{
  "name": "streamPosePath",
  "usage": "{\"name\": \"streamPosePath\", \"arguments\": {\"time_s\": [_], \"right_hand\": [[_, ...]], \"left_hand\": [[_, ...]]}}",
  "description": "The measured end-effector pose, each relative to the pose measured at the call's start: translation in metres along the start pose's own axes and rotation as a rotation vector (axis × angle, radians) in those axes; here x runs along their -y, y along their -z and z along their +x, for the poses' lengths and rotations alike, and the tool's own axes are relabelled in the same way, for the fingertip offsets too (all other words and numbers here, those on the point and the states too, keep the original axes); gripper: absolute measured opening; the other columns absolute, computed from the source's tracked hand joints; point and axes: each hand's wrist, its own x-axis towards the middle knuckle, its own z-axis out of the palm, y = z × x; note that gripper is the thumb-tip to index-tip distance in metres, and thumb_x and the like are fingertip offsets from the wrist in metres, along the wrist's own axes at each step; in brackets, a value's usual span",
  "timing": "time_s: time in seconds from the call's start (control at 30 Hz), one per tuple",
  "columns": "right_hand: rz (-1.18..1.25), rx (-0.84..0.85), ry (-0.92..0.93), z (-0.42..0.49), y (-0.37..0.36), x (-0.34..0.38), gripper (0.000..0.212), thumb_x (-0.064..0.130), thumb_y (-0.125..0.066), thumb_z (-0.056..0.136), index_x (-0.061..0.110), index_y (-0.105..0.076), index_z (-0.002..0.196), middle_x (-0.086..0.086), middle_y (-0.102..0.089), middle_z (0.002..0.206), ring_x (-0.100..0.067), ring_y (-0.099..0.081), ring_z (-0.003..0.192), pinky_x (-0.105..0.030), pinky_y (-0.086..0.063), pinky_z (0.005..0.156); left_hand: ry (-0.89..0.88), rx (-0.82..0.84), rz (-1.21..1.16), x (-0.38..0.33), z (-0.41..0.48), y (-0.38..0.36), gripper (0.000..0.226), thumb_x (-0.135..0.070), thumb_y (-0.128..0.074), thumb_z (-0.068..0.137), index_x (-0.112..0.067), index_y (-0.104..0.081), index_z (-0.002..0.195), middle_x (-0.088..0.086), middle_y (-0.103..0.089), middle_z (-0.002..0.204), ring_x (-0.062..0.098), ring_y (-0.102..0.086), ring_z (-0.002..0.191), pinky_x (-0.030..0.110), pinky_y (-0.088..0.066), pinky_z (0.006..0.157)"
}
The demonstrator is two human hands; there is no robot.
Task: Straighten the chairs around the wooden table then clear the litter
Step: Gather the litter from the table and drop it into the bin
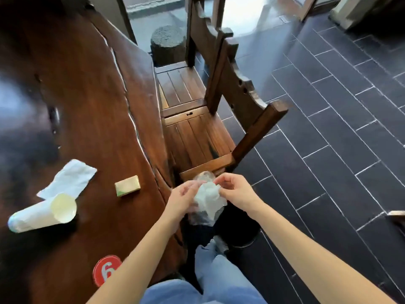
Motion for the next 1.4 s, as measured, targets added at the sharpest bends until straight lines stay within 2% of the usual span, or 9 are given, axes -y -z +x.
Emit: {"name": "streamPosePath", "arguments": {"time_s": [0.17,0.3,0.47,0.63,0.77,0.97,1.13,1.23,1.4], "right_hand": [[-0.162,-0.366,0.002,-0.029,0.029,-0.051,0.013,0.010,-0.068,0.078,0.021,-0.063,0.083,0.003,-0.051,0.104,-0.010,-0.055,0.089,-0.025,-0.049,0.078],[-0.285,-0.439,-0.037,-0.049,0.054,-0.093,0.019,0.021,-0.070,0.072,0.025,-0.057,0.086,0.006,-0.049,0.106,-0.014,-0.052,0.098,-0.035,-0.046,0.084],[0.106,-0.339,-0.247,-0.063,0.078,-0.167,0.061,0.035,-0.074,0.066,0.024,-0.049,0.120,0.004,-0.047,0.124,-0.013,-0.048,0.113,-0.029,-0.040,0.098],[0.206,-0.338,-0.441,-0.063,0.069,-0.236,0.024,0.021,-0.079,0.070,0.024,-0.055,0.071,0.009,-0.058,0.070,-0.009,-0.055,0.068,-0.027,-0.045,0.064],[0.137,-0.528,-0.434,-0.052,0.030,-0.256,0.021,0.014,-0.065,0.076,0.028,-0.053,0.085,0.008,-0.051,0.083,-0.013,-0.052,0.070,-0.034,-0.045,0.065],[0.312,-0.476,-0.450,-0.029,-0.019,-0.278,0.024,0.018,-0.058,0.091,0.028,-0.050,0.111,0.009,-0.051,0.102,-0.009,-0.057,0.083,-0.026,-0.052,0.068],[0.477,-0.566,-0.665,-0.008,-0.019,-0.334,0.018,0.013,-0.054,0.089,0.024,-0.053,0.105,0.005,-0.056,0.098,-0.013,-0.057,0.085,-0.026,-0.049,0.071],[0.602,-0.417,-0.798,0.006,-0.010,-0.367,0.027,0.019,-0.053,0.089,0.022,-0.046,0.115,0.002,-0.058,0.100,-0.016,-0.056,0.085,-0.030,-0.047,0.072],[0.740,-0.264,-0.898,0.028,0.005,-0.395,0.054,0.017,-0.045,0.093,0.020,-0.026,0.143,-0.001,-0.048,0.124,-0.018,-0.048,0.108,-0.040,-0.043,0.100]], "left_hand": [[-0.001,0.164,0.117,0.004,0.011,-0.084,0.021,-0.035,-0.071,0.081,-0.037,-0.060,0.099,-0.014,-0.066,0.091,-0.007,-0.064,0.077,0.016,-0.055,0.062],[-0.048,0.283,0.214,0.023,0.020,-0.130,0.031,-0.020,-0.075,0.078,-0.019,-0.067,0.108,-0.004,-0.073,0.096,0.005,-0.069,0.085,0.020,-0.056,0.074],[0.137,0.459,0.248,0.056,0.045,-0.159,0.021,-0.014,-0.067,0.085,-0.013,-0.071,0.106,0.010,-0.074,0.097,0.016,-0.069,0.084,0.028,-0.056,0.073],[0.269,0.605,0.602,0.110,0.090,-0.173,0.015,-0.015,-0.064,0.088,-0.025,-0.074,0.083,0.005,-0.071,0.075,0.017,-0.067,0.067,0.027,-0.056,0.060],[0.331,0.480,0.907,0.156,0.122,-0.189,0.026,-0.017,-0.063,0.085,-0.007,-0.059,0.061,-0.001,-0.057,0.051,0.012,-0.057,0.048,0.026,-0.054,0.048],[0.378,0.297,1.010,0.203,0.154,-0.227,0.042,-0.044,-0.050,0.088,-0.007,-0.058,0.070,0.004,-0.062,0.064,0.018,-0.061,0.061,0.034,-0.053,0.063],[0.575,0.380,0.783,0.238,0.172,-0.238,0.006,-0.012,-0.056,0.079,-0.006,-0.057,0.080,0.014,-0.051,0.072,0.021,-0.053,0.065,0.025,-0.048,0.061],[0.600,0.304,0.764,0.251,0.179,-0.245,0.032,-0.015,-0.052,0.083,0.005,-0.055,0.108,0.013,-0.054,0.078,0.020,-0.056,0.076,0.026,-0.050,0.084],[0.735,0.365,0.757,0.254,0.191,-0.256,0.055,-0.033,-0.045,0.092,-0.013,-0.033,0.142,0.011,-0.045,0.140,0.026,-0.041,0.129,0.034,-0.031,0.093]]}}
